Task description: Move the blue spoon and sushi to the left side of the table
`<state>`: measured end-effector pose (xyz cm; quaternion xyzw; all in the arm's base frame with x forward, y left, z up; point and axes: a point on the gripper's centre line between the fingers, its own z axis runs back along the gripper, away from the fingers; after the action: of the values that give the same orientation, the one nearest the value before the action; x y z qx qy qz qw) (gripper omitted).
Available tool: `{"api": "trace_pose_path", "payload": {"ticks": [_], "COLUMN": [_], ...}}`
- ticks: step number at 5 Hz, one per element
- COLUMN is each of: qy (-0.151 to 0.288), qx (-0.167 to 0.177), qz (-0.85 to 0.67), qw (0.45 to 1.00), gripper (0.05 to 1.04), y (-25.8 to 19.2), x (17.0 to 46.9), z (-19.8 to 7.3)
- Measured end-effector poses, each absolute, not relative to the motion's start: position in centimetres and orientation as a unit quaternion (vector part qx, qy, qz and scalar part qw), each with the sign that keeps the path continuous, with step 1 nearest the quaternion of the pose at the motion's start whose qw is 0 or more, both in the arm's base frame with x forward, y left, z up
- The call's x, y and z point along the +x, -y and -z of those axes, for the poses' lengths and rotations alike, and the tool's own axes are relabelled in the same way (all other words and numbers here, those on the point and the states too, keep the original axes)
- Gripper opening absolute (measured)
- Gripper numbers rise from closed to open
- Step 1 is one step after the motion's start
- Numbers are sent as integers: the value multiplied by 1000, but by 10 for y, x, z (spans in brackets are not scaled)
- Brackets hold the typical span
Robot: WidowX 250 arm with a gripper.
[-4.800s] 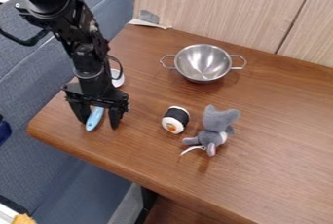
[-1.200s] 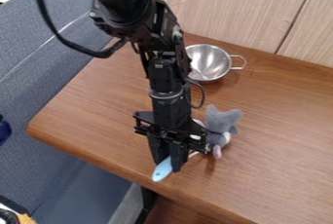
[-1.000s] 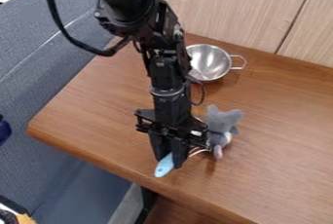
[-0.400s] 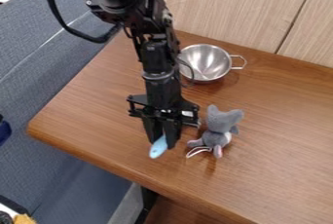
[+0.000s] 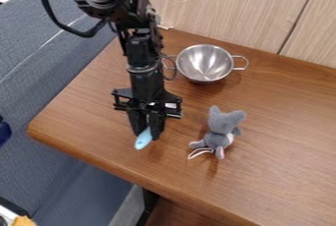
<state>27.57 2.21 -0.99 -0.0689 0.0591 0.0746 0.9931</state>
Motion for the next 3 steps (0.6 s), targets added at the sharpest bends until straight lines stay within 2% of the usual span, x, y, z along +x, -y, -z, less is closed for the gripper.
{"api": "trace_pose_path", "payload": {"ticks": [1, 3], "qy": [-66, -48], "qx": [-54, -37], "qz": [-89, -126], "qw": [992, 990], "gripper": [323, 323], "y": [-38, -69], "x": [276, 294], "z": [17, 15]}}
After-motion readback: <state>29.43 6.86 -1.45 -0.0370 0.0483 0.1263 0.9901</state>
